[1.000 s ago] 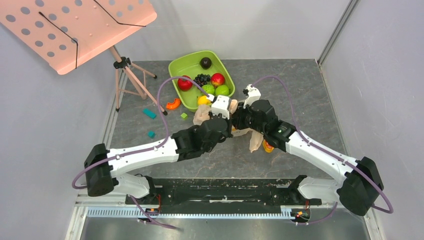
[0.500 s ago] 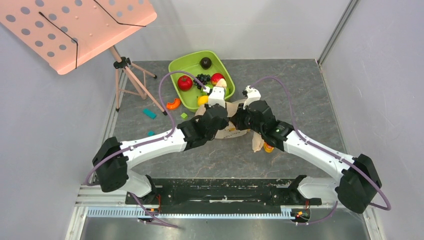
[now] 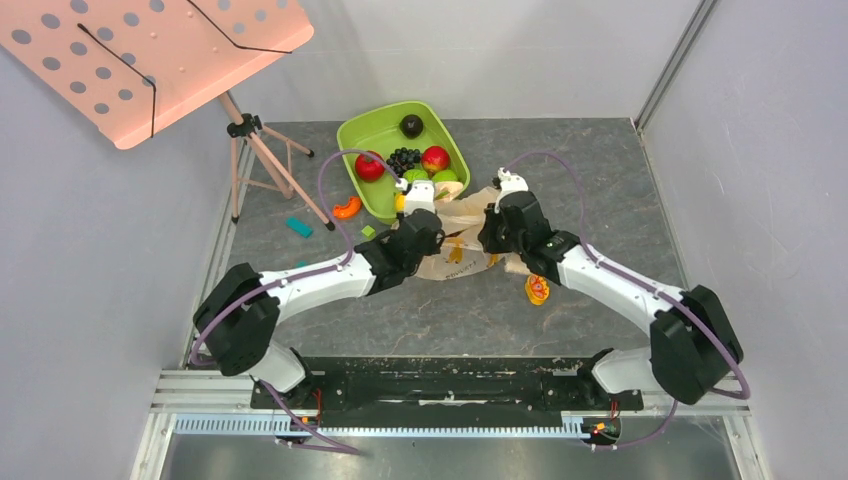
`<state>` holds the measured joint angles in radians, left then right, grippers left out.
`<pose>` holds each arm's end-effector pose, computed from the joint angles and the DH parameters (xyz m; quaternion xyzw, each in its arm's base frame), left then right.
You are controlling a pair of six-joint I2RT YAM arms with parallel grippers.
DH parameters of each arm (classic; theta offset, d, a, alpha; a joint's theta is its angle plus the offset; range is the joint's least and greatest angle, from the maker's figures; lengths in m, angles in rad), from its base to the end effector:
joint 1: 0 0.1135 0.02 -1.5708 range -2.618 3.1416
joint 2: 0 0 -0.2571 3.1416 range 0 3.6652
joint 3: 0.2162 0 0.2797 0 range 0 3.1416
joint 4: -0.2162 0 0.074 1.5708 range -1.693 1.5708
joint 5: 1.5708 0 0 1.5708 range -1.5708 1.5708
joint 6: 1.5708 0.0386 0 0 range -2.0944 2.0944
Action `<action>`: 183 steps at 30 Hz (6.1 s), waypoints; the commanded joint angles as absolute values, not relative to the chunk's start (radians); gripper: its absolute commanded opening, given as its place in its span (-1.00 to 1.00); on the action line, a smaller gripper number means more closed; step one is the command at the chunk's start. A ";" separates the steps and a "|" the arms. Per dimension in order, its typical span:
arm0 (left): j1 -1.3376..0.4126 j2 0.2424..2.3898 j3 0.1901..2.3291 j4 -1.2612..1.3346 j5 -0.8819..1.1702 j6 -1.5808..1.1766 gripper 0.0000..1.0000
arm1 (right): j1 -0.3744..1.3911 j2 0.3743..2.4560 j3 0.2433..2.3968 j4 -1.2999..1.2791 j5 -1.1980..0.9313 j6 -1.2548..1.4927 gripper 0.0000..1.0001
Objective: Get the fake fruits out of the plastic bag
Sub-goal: Adjust the plastic bag at the center of the board, then take out the fake fruit from the plastic bag.
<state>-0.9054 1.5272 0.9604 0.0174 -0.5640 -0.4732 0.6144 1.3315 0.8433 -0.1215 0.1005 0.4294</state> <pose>0.2400 -0.2724 0.2186 0.0468 0.8476 -0.1112 0.5167 0.2642 0.1817 0.2238 -0.0587 0.8840 0.1915 0.4224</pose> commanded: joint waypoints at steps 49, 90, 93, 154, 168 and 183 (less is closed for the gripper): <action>-0.810 1.542 0.928 0.271 -0.204 -0.455 -0.96 | 0.542 1.521 1.047 -0.050 -0.274 0.323 -0.79; -0.860 1.726 0.586 0.548 -0.153 -0.561 -0.96 | 0.507 1.856 1.294 -0.027 0.080 0.313 0.13; -0.869 1.710 0.560 0.564 -0.157 -0.574 -0.96 | 0.499 1.871 1.319 -0.029 0.084 0.289 0.23; -0.911 1.364 0.497 0.432 -0.246 -0.506 -0.96 | 0.693 1.180 0.490 0.126 0.017 0.395 -0.13; -0.931 1.425 0.529 0.466 -0.246 -0.507 -0.96 | 0.693 1.335 0.661 0.077 0.028 0.269 0.04; -0.930 1.460 0.538 0.484 -0.232 -0.503 -0.96 | 0.693 1.468 0.721 0.145 0.055 0.095 0.40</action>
